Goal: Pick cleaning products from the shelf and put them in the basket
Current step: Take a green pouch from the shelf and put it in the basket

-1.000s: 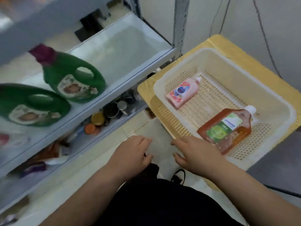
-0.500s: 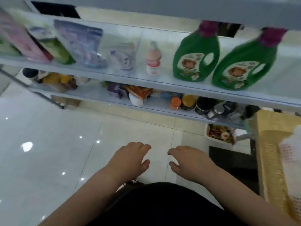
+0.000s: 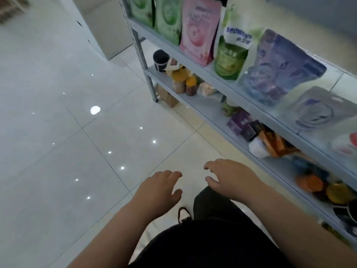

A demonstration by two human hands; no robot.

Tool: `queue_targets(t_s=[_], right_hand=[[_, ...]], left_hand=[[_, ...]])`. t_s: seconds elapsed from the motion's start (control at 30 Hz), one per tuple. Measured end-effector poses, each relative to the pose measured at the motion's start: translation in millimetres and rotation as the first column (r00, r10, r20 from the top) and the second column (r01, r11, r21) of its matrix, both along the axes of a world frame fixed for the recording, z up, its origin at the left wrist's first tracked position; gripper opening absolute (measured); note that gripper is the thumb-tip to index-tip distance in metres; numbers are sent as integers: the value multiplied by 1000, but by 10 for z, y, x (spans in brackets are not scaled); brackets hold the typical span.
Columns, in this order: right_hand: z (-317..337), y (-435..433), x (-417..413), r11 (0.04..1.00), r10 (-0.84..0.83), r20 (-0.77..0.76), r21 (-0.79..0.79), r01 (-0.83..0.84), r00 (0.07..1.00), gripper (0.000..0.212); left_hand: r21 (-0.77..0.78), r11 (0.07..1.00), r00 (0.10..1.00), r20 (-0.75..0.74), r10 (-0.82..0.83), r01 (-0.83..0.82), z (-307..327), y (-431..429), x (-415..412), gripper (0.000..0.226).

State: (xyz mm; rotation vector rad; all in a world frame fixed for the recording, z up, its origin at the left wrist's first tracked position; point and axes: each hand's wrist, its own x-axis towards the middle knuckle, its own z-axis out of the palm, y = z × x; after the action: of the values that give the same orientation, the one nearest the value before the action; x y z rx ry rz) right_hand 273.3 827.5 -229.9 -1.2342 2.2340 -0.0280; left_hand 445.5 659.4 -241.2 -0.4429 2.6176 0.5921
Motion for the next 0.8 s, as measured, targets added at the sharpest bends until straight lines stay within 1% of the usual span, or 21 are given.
queue_targets(t_s=[0.1,0.2,0.3,0.43,0.6,0.67,0.8], right_hand=[[-64,-370,-228,1000,18,17,17,-18,1000,42],[-130,-751,-553,999,44,17,31,-45,999,41],[-161,-1197,-928,998,62,19,16,-62,998,43],[-138,-1830,-1352,997,80,52,-4,-80,995,43],[-35,-2714,-1820,997,75,-3,-21,-76,997,41],[-16,-3074,-1933,998,52,-22,-31,-53,998,40],[-30,-3856,-2040,1000,9,-69,-14,-10,998,41]], left_hand=[[-1,998,998,-22,57,-57,-24,-415,-295,51],[-27,998,998,-34,60,-61,-7,-869,-696,50],[-59,996,997,-34,64,-66,77,-1350,-1079,49],[-65,993,994,-52,100,-103,224,-1960,-1489,49],[-38,990,988,-82,133,-136,207,-2678,-1794,49],[-16,992,990,-69,120,-122,146,-2985,-1835,49],[0,1000,998,-58,31,-31,14,-3763,-1902,50]])
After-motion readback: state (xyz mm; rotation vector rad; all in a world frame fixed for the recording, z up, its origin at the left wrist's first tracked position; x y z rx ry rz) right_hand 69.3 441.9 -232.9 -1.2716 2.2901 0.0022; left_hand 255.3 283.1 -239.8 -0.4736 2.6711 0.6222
